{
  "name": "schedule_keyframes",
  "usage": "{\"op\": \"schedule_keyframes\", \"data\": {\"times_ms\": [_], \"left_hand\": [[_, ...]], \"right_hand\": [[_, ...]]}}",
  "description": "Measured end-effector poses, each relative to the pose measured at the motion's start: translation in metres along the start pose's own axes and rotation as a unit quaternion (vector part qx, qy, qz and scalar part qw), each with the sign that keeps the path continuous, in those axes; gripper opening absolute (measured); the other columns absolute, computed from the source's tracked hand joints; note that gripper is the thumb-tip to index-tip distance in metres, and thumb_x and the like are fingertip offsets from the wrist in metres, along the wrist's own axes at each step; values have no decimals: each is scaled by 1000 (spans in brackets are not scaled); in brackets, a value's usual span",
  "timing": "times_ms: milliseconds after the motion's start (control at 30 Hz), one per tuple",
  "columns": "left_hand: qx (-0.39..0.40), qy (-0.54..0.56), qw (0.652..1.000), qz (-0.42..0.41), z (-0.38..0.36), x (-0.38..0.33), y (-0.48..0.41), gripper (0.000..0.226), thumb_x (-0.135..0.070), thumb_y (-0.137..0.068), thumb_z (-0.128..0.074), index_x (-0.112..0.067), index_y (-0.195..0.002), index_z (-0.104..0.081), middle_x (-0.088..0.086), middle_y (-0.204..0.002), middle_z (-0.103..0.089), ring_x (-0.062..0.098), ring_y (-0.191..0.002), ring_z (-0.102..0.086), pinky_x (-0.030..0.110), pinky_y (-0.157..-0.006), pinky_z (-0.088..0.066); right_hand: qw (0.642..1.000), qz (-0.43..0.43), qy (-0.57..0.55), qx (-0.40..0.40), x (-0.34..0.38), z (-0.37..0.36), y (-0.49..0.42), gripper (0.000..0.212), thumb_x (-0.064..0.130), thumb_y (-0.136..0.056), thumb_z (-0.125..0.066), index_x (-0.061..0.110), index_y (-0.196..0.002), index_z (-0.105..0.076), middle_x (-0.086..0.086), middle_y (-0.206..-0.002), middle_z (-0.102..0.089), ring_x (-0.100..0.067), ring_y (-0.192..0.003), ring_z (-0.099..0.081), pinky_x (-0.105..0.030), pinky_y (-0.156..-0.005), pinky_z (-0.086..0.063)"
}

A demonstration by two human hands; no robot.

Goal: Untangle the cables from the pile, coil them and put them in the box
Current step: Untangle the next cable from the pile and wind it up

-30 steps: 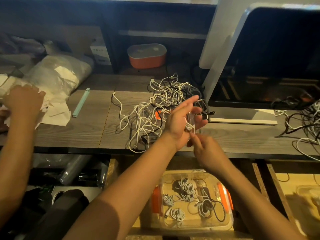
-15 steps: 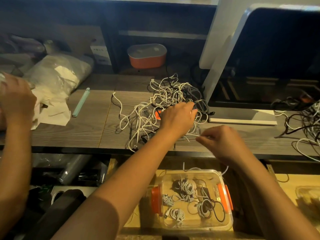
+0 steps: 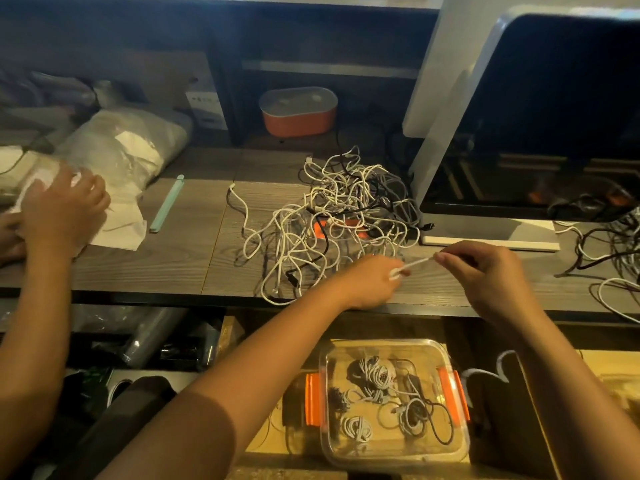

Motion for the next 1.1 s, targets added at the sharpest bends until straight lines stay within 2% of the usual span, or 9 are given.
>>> {"op": "schedule_keyframes", "data": {"times_ms": [167,367,500,600,733,800,867,1000,1100], "left_hand": [[-18,431,900,-66,5,-28,7,38,-1,-98,-35,-1,-135,-44,12,-130,-56,17,-118,-53,28,-102,-42],[-129,566,812,-65,14,-27,2,23,-11,-100,-35,-17,-105,-57,3,-78,-61,17,-75,-64,29,-76,-50],[-246,504,827,-31,28,-7,0,20,-10,-99,-39,-22,-99,-56,-1,-66,-47,7,-51,-43,22,-48,-37],[-295,352,888,4,35,8,1,15,-21,-97,-46,-28,-96,-59,-8,-63,-46,7,-51,-39,24,-48,-33],[-169,212,962,43,15,14,-2,51,-57,-88,-39,-17,-105,-67,-4,-64,-52,13,-63,-49,31,-71,-40],[-91,210,972,56,1,15,2,67,-70,-81,-31,-21,-110,-66,3,-84,-61,17,-83,-58,32,-87,-42],[-43,243,967,65,-7,12,8,63,-67,-89,-29,-22,-121,-60,4,-111,-61,17,-108,-55,31,-103,-35],[21,245,968,57,-9,0,17,56,-49,-99,-21,-22,-148,-27,0,-151,-31,18,-139,-28,30,-105,-27],[73,215,969,96,-12,1,24,59,-55,-97,-15,-24,-143,-33,7,-145,-41,32,-130,-41,29,-74,-44]], "right_hand": [[993,-35,-104,-47,-10,-13,9,20,29,-96,-48,26,-79,-60,1,-68,-59,-13,-63,-54,-27,-56,-41],[987,-51,-143,46,2,-65,28,32,26,-101,-34,19,-80,-57,1,-66,-56,-12,-58,-52,-30,-56,-41],[986,-28,-110,126,13,-90,34,21,17,-99,-42,17,-86,-59,0,-71,-58,-13,-61,-57,-30,-56,-47],[987,29,-33,154,22,-96,36,20,17,-97,-47,24,-86,-62,8,-72,-59,-2,-62,-56,-14,-56,-41],[984,105,48,139,27,-83,33,14,22,-91,-59,32,-83,-64,12,-70,-63,1,-63,-58,-20,-60,-47],[988,108,36,102,26,-70,28,9,29,-82,-68,27,-90,-67,13,-75,-67,1,-68,-61,-26,-64,-54],[993,87,8,79,24,-60,24,29,29,-72,-78,26,-96,-61,11,-75,-65,-1,-67,-61,-23,-60,-52],[990,78,-16,118,28,-54,18,50,28,-67,-81,35,-103,-47,10,-75,-63,0,-68,-61,-15,-58,-48],[977,109,39,178,37,-54,21,40,31,-74,-75,31,-106,-52,11,-81,-64,-1,-75,-62,-18,-64,-51]]}}
Point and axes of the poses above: each hand's wrist, its own y-axis away from the middle knuckle, its own z-axis out of the back of the hand, x = y × z, the point moved 9 cm from there along -y, towards the middle knuckle
